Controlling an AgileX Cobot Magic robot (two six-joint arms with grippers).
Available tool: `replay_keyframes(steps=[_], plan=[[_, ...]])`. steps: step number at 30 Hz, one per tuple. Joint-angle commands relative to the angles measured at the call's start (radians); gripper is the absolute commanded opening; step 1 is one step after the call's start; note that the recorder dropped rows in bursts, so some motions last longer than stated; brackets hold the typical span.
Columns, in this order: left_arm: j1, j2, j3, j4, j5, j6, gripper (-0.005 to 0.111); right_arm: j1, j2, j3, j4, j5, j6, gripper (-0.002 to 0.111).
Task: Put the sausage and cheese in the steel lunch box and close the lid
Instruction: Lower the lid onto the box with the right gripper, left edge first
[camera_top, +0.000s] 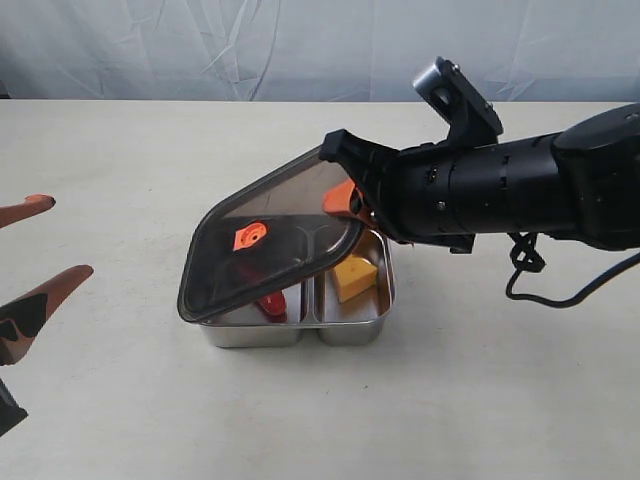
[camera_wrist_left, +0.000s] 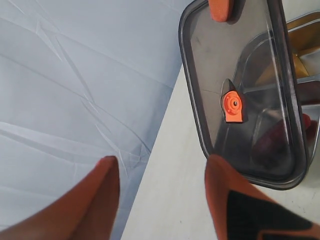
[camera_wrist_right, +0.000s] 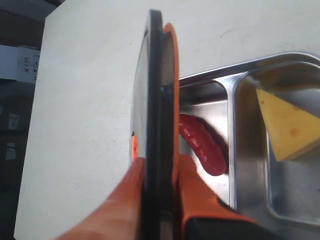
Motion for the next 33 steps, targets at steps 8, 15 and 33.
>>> replay_keyframes(steps=[8, 15, 33], plan=[[0.003, -0.003, -0.006, -0.002, 0.000, -0.008, 0.050, 0.001, 0.005, 0.016, -0.129, -0.002, -0.017, -0.001], [0.003, -0.003, -0.006, -0.002, 0.000, -0.008, 0.050, 0.001, 0.005, 0.016, -0.142, 0.002, -0.015, 0.002], [0.003, -0.003, -0.006, -0.002, 0.000, -0.007, 0.050, 0.001, 0.005, 0.016, -0.246, 0.023, -0.013, 0.055]])
